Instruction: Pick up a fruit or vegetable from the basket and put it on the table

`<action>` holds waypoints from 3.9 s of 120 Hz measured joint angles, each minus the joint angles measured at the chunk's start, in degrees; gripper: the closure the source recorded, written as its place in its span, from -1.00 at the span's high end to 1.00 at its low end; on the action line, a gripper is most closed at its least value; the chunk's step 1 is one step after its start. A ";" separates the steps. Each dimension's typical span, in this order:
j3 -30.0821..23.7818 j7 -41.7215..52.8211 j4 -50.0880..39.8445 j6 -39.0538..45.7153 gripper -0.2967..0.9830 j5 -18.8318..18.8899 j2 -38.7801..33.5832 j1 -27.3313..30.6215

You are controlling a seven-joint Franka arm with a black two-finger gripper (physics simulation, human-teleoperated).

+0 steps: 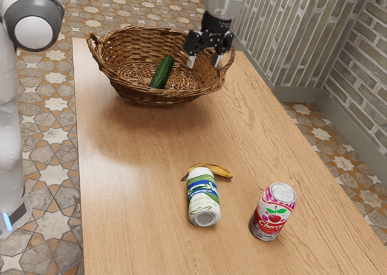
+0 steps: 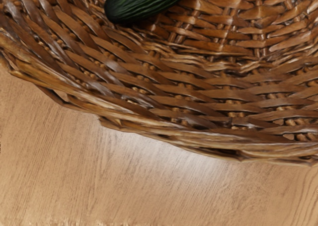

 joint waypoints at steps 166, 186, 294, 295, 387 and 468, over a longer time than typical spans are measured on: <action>11.38 65.55 -26.32 25.50 0.54 12.26 -13.25 4.71; 11.62 71.93 -28.08 28.53 0.54 9.34 -12.88 5.55; 11.82 65.88 -34.34 31.09 0.28 3.44 -11.02 8.49; 11.82 65.83 -34.33 31.13 0.28 3.44 -10.92 8.50; 11.95 63.22 -33.82 35.15 0.21 2.88 -5.22 9.48; 9.89 55.45 -31.43 35.40 -0.25 10.25 -16.62 2.13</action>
